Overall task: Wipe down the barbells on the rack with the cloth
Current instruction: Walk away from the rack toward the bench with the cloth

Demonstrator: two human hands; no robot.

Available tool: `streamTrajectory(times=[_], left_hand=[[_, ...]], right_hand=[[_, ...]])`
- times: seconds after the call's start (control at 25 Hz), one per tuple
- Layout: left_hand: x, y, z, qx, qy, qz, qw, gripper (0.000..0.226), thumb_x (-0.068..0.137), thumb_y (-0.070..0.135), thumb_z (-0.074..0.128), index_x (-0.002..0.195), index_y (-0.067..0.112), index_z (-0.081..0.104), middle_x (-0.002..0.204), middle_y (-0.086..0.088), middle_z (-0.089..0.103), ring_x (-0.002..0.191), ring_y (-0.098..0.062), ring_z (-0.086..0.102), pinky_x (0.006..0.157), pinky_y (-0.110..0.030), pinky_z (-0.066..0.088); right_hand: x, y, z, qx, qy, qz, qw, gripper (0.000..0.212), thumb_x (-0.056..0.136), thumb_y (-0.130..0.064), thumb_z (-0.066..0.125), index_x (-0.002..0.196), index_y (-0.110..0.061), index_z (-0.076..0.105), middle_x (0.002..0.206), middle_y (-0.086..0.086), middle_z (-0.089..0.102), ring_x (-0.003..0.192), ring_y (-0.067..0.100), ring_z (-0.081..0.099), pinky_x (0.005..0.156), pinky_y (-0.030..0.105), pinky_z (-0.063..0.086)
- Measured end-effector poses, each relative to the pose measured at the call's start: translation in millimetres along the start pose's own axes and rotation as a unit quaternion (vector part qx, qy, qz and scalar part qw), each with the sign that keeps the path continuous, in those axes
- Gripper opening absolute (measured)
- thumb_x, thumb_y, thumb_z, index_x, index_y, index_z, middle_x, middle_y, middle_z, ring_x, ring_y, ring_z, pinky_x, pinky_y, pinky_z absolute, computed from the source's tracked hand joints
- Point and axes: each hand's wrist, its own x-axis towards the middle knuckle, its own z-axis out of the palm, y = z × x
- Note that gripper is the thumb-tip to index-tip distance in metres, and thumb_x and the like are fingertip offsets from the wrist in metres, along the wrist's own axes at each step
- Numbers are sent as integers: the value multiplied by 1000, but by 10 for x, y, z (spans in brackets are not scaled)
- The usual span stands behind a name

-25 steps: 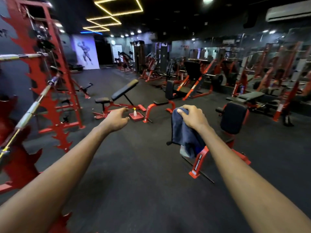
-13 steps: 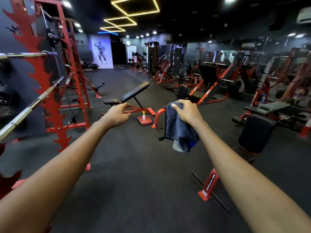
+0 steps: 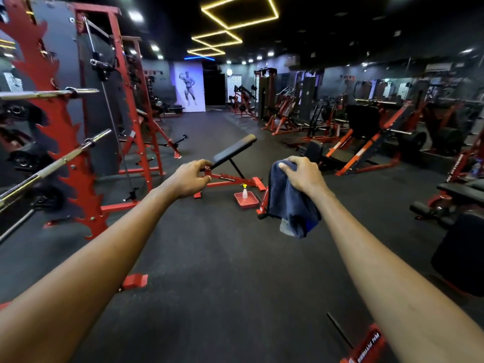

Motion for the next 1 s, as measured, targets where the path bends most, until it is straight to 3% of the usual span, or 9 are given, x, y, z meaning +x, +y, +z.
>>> streamTrajectory(times=[0.28,1.0], left_hand=[[1496,-352,605,-3,-28,2,1000,54,93,22,61,146,20,50,147,-4,54,135,-24,50,114,-39,39],[5883,-1398,1911,-8,-45,16,999,51,96,23,62,145,20,51,146,-9,56,134,-28,51,113,-37,37]], right_hand=[[1351,545,573,7,-10,2,1000,30,100,-48,59,114,-24,70,117,11,72,115,37,64,94,46,54],[5508,1706,2048,-17,-10,9,1000,27,100,-46,57,118,-31,71,119,8,73,116,37,64,95,47,54]])
